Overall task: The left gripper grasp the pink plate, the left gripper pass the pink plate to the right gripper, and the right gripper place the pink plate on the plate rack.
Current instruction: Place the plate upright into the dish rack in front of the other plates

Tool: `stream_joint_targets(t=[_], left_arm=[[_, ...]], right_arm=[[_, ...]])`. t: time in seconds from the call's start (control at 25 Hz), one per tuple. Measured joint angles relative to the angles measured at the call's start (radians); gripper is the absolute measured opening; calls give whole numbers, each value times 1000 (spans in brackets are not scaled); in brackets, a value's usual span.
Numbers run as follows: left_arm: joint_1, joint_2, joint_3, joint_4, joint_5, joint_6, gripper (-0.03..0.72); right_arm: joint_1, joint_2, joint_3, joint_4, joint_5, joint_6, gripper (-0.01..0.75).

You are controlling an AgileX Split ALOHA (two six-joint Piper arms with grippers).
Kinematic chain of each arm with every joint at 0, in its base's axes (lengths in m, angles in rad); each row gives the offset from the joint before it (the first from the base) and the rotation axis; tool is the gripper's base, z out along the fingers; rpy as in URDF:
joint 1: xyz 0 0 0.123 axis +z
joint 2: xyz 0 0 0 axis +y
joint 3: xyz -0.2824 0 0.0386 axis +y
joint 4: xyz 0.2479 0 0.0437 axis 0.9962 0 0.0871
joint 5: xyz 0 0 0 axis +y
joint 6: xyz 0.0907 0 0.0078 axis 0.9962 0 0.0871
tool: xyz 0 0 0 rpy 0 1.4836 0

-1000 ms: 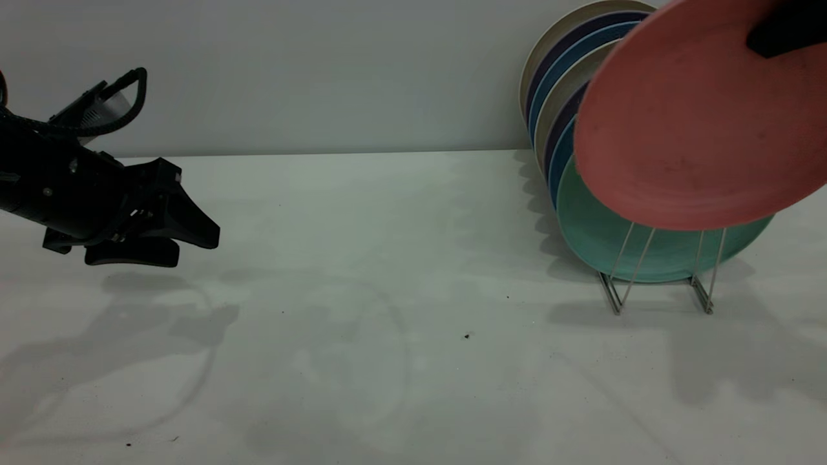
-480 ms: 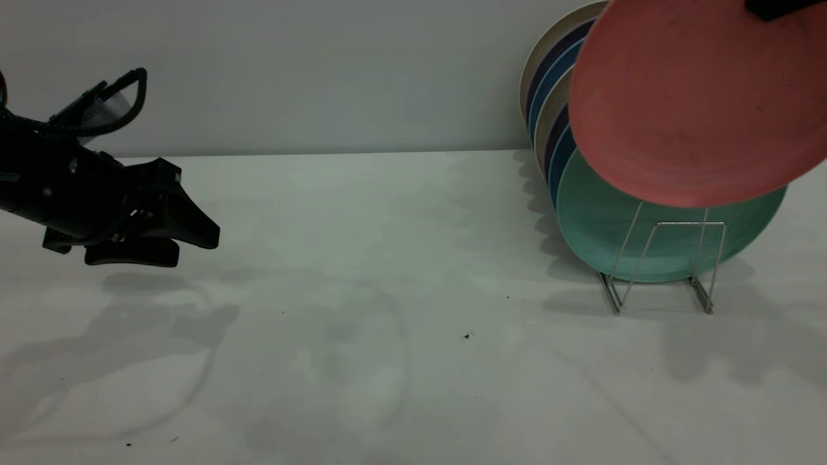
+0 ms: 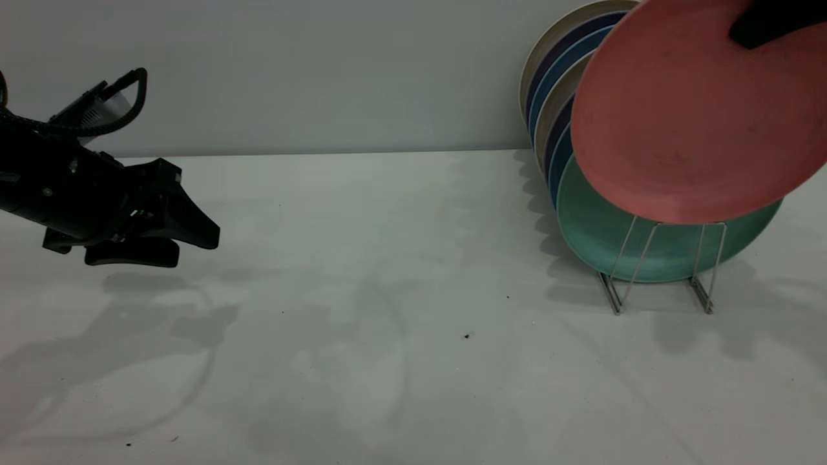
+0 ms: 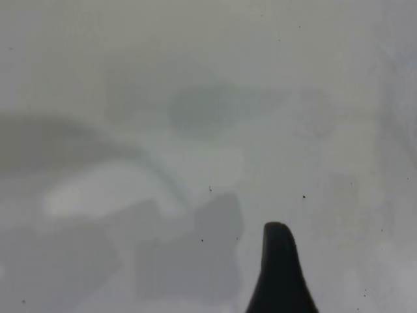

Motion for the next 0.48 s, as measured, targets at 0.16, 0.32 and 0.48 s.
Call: stream_joint_targets(t=[0.16,0.32,0.48], left_arm=[[0,0,0,0,-1,0,553],[0,0,0,0,-1,0,553],[0,0,0,0,-3,0,553]], right_arm=[[0,22,-33,-1,17,7,112],[0,45,-47,-10,25,10,112],[0,50,-51,-20,15,15,112]])
